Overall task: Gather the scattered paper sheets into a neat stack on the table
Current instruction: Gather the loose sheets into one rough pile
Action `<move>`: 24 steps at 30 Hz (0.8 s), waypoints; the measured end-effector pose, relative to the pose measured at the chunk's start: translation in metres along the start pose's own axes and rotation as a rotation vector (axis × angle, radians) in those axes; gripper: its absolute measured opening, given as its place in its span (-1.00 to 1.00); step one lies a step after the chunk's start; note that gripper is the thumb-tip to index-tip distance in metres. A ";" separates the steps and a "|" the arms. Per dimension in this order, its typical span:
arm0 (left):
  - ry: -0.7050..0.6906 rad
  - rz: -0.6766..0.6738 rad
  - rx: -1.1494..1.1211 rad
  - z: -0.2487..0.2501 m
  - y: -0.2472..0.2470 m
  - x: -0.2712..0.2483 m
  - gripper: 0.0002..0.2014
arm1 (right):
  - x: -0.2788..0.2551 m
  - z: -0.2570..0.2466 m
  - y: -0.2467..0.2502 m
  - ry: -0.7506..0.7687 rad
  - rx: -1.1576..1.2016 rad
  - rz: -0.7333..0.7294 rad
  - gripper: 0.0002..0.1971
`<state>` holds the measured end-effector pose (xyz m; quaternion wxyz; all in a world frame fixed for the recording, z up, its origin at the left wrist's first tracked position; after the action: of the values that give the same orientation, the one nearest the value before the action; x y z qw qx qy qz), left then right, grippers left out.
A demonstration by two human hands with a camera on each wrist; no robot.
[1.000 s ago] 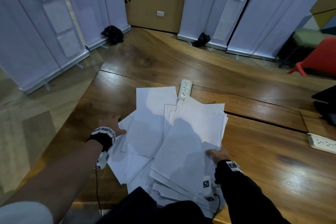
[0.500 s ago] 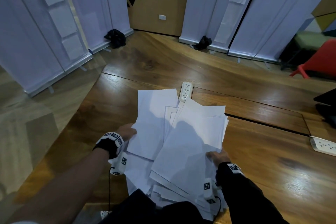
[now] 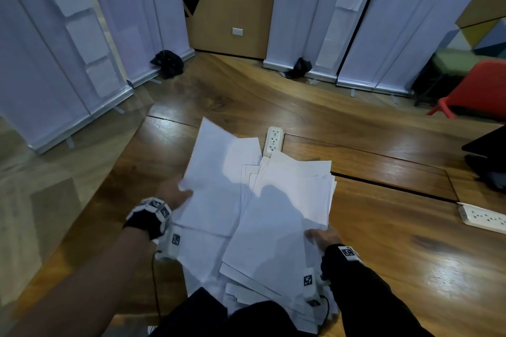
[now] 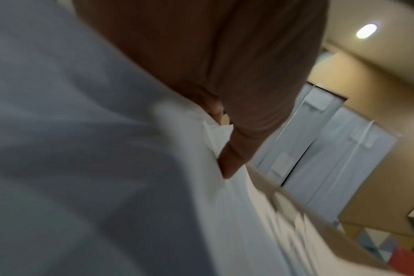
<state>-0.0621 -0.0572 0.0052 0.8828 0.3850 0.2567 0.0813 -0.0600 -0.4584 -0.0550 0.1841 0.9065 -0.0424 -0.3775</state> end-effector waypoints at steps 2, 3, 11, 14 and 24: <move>-0.039 0.085 -0.032 0.025 0.035 -0.002 -0.51 | 0.002 0.000 0.000 -0.002 0.007 -0.005 -0.48; -0.071 0.112 -0.066 0.038 0.053 -0.004 -0.53 | 0.003 0.001 -0.002 -0.006 0.012 -0.013 -0.48; -0.216 -0.005 -0.620 0.084 0.056 -0.022 -0.54 | -0.004 -0.002 -0.001 -0.036 0.151 0.019 -0.30; -0.129 -0.158 -0.618 0.074 0.001 -0.016 -0.31 | -0.004 -0.006 0.001 0.023 0.158 0.044 -0.48; -0.133 -0.410 0.092 0.047 -0.125 -0.044 -0.12 | -0.024 -0.015 -0.007 0.084 0.228 -0.009 -0.04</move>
<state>-0.0823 -0.1881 -0.0412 0.8773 0.3692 0.2741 -0.1373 -0.0670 -0.4421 -0.0317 0.0799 0.9367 -0.0733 -0.3329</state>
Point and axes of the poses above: each hand's wrist, its own x-axis towards the middle knuckle, its own y-axis out of the back of the hand, z = x × y, the point moved 1 cm from there along x, towards the middle knuckle, and after that the axes turned 3 degrees about -z, right-handed, at the moved point
